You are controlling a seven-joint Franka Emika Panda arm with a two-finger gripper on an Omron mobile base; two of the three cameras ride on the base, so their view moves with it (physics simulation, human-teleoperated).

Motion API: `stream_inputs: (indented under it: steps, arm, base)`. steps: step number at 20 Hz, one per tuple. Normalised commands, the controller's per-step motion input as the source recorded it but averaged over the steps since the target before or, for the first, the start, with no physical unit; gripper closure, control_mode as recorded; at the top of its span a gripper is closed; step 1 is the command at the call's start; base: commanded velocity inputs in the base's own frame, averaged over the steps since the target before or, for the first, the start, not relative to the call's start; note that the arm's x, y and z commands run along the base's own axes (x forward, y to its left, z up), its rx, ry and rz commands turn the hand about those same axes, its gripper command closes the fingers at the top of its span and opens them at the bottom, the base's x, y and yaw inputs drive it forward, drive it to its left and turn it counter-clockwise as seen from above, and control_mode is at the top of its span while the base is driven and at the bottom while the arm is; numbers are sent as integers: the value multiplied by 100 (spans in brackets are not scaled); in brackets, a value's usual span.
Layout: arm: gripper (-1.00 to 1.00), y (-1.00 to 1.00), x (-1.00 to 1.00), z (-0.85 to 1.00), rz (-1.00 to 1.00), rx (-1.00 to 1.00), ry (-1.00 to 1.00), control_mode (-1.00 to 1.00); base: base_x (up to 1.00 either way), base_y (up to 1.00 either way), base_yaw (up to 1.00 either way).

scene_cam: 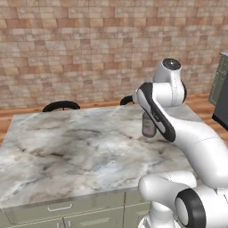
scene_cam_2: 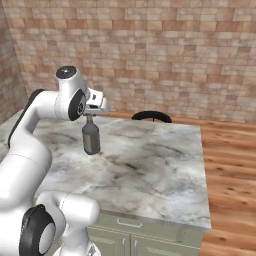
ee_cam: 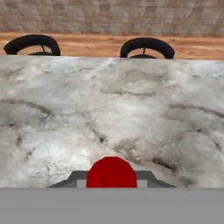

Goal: Move the drinks to the dining counter.

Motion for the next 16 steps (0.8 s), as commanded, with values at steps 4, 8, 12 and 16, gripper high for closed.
stream_inputs:
  steps: [4, 8, 12, 16]
  arm:
    - [100, 0, 21, -22, 1, 0, 0, -100]
    - [100, 0, 20, -22, 1, 0, 0, -100]
    - [100, 0, 18, -19, 1, 0, 0, -100]
    - [100, 0, 16, -18, 1, 0, 0, -100]
  base:
    - [0, 0, 0]
    - [0, 0, 0]
    - [0, 0, 0]
    - [0, 0, 0]
